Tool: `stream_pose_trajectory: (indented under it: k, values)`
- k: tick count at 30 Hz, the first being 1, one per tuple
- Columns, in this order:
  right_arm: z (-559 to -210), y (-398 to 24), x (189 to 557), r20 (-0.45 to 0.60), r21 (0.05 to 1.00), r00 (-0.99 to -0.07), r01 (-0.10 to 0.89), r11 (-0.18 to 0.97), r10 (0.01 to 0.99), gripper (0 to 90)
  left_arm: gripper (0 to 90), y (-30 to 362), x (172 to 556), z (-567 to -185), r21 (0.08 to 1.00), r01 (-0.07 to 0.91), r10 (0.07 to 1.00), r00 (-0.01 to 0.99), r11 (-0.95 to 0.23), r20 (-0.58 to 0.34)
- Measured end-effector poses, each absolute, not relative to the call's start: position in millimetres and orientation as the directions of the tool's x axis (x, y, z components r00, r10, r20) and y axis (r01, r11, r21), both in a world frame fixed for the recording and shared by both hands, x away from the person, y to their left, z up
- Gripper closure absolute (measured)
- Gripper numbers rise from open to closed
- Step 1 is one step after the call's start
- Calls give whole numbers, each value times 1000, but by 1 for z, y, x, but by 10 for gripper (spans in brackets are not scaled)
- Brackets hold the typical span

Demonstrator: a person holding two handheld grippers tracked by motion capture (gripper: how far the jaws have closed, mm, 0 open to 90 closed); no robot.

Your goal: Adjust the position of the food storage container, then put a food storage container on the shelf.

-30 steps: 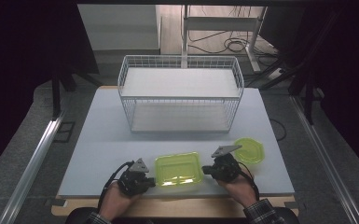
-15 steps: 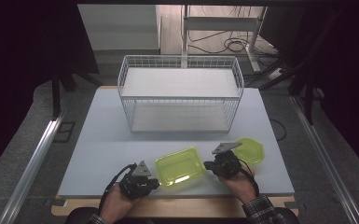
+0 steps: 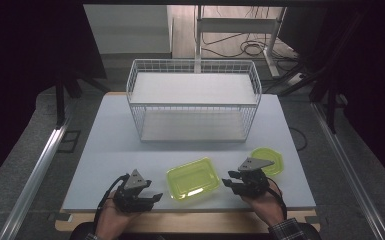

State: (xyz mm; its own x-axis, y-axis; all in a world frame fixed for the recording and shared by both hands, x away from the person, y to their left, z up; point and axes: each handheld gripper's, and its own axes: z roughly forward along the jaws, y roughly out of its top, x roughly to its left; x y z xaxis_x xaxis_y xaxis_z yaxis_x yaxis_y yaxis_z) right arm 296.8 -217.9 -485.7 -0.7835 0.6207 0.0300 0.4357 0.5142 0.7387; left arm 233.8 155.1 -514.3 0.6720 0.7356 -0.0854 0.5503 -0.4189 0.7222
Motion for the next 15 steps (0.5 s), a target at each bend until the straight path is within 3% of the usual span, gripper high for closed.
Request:
stream_pose_trajectory:
  k: [1, 6, 15]
  values:
    - [-486, -219, 295, 27, 744, -784, 431, 511, 621, 503, 315, 156, 234, -515, 725, 548, 741, 668, -418, -77]
    - [-488, -224, 288, 32, 764, -784, 419, 490, 620, 323, 117, 159, 234, -518, 722, 550, 758, 650, -420, -53]
    - [-494, -224, 289, 64, 768, -786, 432, 472, 614, 193, 19, 158, 234, -521, 720, 531, 765, 644, -447, -1]
